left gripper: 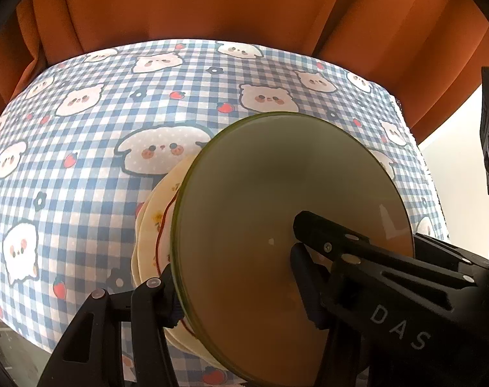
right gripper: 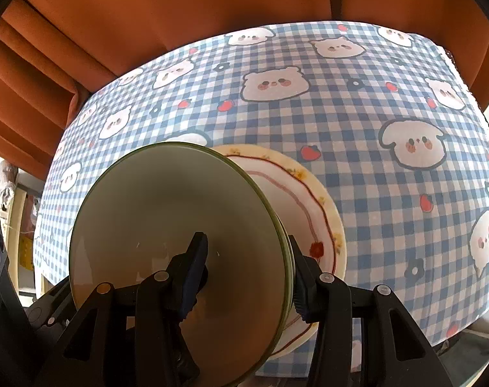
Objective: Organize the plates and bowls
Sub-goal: 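Carry the bowl stack with the right gripper over the plate stack, then lower the bowl stack onto the plates and open the right gripper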
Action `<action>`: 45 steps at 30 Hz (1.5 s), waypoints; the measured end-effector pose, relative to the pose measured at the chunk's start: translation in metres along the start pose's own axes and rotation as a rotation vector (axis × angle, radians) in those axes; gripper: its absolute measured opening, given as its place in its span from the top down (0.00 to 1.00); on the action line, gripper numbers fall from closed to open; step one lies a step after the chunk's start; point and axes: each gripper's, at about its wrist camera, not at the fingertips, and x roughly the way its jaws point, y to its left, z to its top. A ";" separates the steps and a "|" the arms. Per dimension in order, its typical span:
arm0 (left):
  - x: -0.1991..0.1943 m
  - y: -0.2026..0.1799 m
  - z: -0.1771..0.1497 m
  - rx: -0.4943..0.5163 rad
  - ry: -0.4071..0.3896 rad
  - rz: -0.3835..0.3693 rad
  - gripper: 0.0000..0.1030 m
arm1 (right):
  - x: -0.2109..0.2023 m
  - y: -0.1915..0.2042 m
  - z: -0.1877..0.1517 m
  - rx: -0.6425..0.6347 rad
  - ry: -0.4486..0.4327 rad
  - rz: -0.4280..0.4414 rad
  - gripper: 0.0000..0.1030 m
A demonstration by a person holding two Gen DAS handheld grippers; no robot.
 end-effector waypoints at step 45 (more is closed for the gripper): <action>-0.127 0.102 -0.056 0.075 -0.349 0.139 0.13 | -0.095 0.096 -0.088 0.037 -0.466 -0.208 0.21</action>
